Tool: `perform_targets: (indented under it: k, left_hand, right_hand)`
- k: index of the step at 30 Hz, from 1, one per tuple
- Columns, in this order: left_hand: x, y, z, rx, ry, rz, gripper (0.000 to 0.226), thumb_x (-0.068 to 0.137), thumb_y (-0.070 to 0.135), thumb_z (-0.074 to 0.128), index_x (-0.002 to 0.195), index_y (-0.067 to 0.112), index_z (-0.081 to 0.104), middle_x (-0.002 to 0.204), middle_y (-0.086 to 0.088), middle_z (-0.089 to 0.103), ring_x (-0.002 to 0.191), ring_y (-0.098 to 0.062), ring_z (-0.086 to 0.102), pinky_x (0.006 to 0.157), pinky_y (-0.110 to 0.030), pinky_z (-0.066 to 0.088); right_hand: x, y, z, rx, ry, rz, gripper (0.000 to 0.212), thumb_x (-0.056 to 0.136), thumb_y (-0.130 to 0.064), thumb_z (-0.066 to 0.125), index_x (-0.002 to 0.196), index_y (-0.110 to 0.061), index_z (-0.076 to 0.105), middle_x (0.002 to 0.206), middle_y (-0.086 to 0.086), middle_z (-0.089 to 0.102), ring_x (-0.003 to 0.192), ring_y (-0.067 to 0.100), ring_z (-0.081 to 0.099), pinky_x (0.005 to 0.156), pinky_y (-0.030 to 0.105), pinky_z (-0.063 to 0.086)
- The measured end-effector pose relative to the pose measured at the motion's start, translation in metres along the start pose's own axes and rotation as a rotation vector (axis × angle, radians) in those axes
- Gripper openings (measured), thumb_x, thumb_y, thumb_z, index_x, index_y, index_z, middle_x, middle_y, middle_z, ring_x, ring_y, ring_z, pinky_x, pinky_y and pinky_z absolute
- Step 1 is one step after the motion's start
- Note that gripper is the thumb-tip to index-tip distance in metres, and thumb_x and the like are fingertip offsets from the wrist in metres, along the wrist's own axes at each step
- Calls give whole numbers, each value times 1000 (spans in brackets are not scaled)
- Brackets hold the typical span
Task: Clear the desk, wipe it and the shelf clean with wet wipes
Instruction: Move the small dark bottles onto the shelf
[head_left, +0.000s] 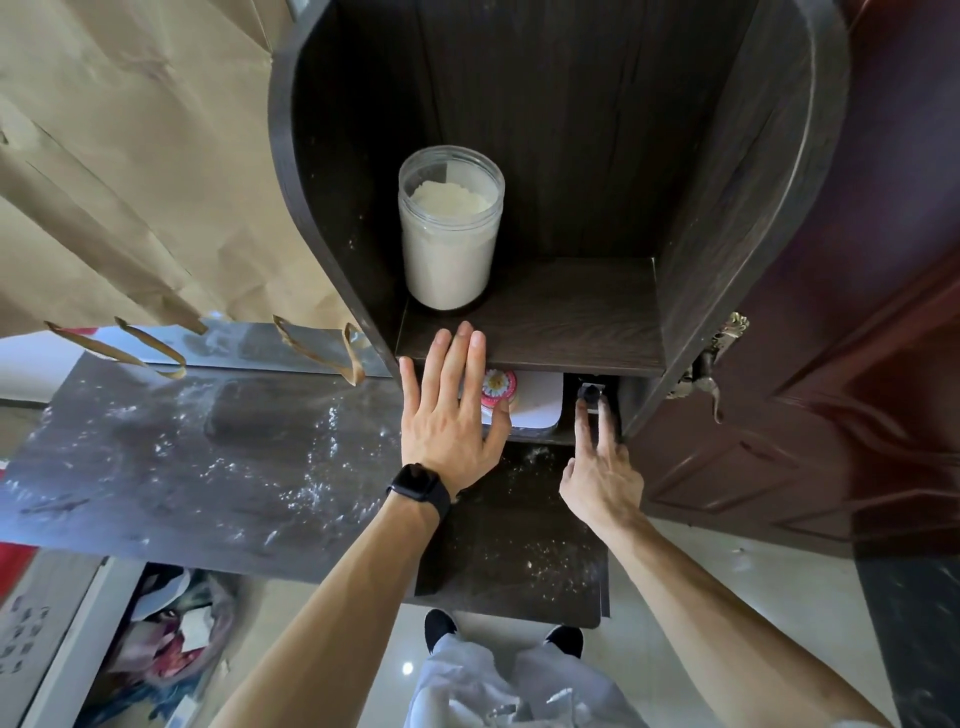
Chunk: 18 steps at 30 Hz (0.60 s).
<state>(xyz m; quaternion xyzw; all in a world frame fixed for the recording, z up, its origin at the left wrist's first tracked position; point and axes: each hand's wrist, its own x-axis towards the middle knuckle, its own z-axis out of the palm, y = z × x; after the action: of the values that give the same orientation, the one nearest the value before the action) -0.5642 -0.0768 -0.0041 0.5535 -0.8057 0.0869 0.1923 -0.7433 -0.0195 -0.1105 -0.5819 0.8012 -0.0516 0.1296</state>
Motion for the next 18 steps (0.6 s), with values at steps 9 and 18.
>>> perform_targets:
  k: [9,18]
  left_hand:
    - [-4,-4,-18,-81,-76,46,94,86,42,58,158,17,1,165,-3,14,153,-19,-2,121,-51,0]
    - [-7,-7,-32,-146,-173,83,92,88,45,52,159,18,-1,167,0,-4,153,-17,-10,122,-51,0]
  right_hand:
    - [0,-4,-4,27,-57,55,88,89,-27,54,156,-34,-3,165,-4,-11,110,28,57,70,35,54]
    - [-17,-5,-48,76,-144,80,76,96,-22,45,155,-45,2,166,-1,8,127,28,54,88,39,54]
